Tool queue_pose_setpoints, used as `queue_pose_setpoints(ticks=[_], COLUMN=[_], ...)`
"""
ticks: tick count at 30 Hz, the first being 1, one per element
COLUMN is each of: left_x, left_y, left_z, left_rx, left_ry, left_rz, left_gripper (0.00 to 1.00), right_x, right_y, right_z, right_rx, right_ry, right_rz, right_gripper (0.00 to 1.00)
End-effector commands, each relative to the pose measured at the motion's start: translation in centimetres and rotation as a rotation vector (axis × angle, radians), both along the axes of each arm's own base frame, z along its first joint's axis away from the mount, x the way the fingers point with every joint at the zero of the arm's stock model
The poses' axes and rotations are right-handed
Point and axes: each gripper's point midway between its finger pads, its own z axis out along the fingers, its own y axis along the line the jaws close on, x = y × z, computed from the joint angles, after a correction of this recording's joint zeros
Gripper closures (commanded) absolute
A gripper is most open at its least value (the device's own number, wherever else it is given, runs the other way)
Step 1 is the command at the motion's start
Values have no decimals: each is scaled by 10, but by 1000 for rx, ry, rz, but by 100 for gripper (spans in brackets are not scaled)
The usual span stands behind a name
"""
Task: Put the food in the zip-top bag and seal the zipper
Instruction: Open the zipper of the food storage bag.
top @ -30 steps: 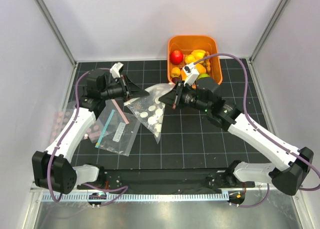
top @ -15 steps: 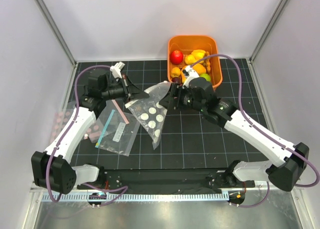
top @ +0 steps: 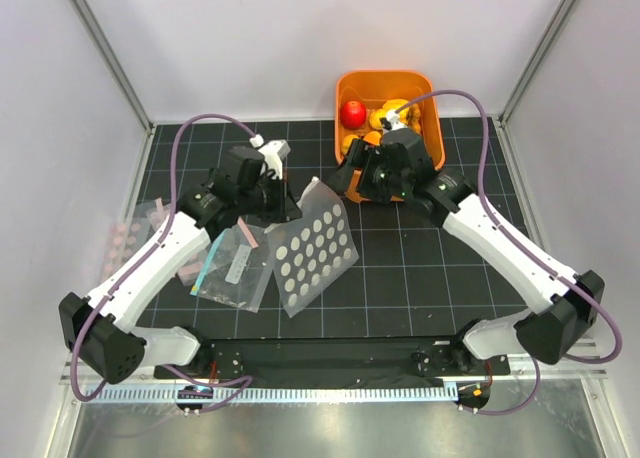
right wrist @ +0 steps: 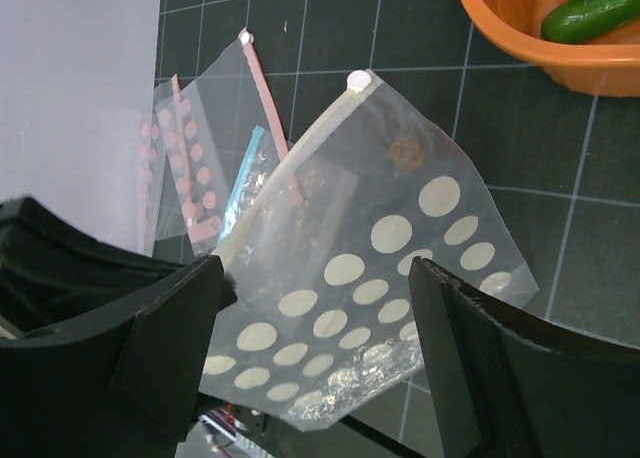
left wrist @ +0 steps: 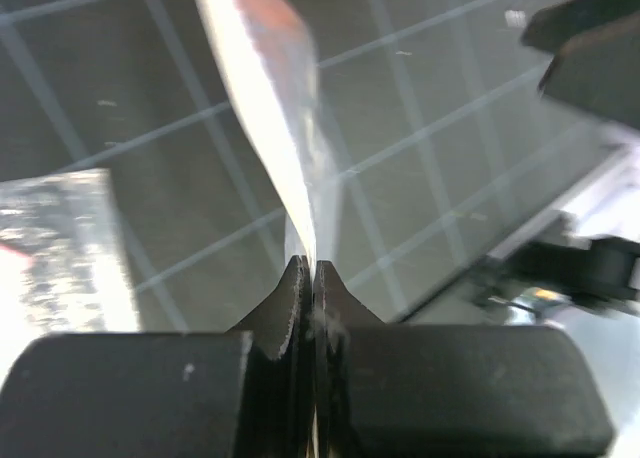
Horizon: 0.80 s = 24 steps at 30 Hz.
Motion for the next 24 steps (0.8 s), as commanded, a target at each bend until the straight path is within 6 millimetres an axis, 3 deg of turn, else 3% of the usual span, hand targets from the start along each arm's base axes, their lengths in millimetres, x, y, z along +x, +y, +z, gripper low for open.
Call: queue_pose_setpoints(ticks=[1,3,8,15,17,24], left_x=[15,14,17,17,18,17], left_y=[32,33,23,8,5,-7], left_z=[1,0,16,23,24,28], left_rx=[187,198,205,223,236,249], left_ry=[-173,-209,-344,-408,-428,-457], left_rz=[84,68,23,-63,-85,-120], left_gripper=[100,100,100,100,100,100], right_x=[1,5,4,14,13,15], right_y=[14,21,36,54,61,74], right_z=[13,11,-10,-8,-18,-28], right_rx=[81,93,75,72,58,46], right_ry=[71,102,271,291,326,341], right_rz=[5,1,-2,-5,8,26], right_gripper=[17,12,11,10,10,28])
